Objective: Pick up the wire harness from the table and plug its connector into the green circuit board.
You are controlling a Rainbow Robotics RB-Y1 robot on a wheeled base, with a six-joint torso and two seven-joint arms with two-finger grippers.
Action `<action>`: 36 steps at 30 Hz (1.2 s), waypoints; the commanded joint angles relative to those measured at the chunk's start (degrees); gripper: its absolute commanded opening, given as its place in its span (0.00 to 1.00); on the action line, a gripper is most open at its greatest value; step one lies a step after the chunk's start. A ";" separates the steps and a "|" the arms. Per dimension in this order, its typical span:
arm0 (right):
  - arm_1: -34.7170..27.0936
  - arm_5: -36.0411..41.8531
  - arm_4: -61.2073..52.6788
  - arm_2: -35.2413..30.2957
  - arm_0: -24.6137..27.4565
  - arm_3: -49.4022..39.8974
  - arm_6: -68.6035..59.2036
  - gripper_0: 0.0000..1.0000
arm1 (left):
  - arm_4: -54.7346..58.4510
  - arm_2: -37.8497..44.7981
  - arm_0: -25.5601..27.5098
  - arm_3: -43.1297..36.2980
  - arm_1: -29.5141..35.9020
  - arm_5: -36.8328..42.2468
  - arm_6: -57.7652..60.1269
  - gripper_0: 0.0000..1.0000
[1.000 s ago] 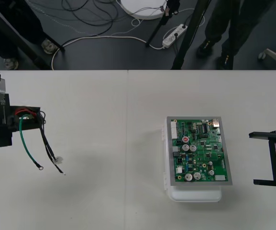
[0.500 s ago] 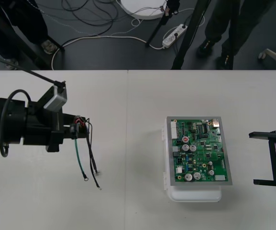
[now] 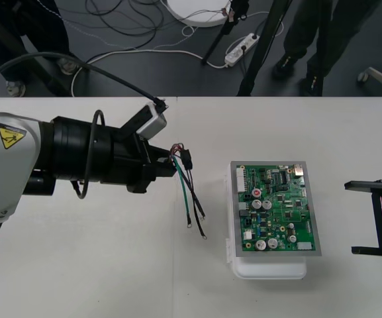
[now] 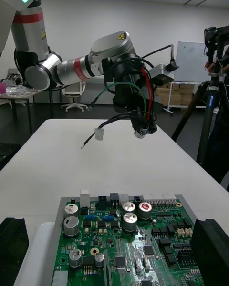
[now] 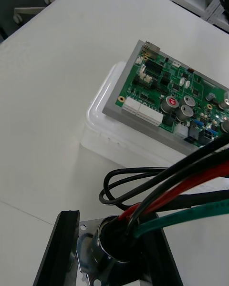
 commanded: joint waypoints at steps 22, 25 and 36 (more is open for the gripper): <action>-0.80 -0.13 -6.30 -2.34 -0.79 -7.63 -5.04 1.00 | -16.28 -9.33 -15.22 4.00 -6.32 11.19 15.41 0.00; -1.15 2.86 -6.83 -2.70 -0.62 -10.35 -5.92 1.00 | -16.28 -9.33 -16.36 6.11 -6.50 12.06 14.62 0.00; -1.32 16.48 -6.83 -5.51 -0.53 -22.31 -16.38 1.00 | -17.25 -9.33 -18.20 7.78 -6.50 13.12 14.27 0.00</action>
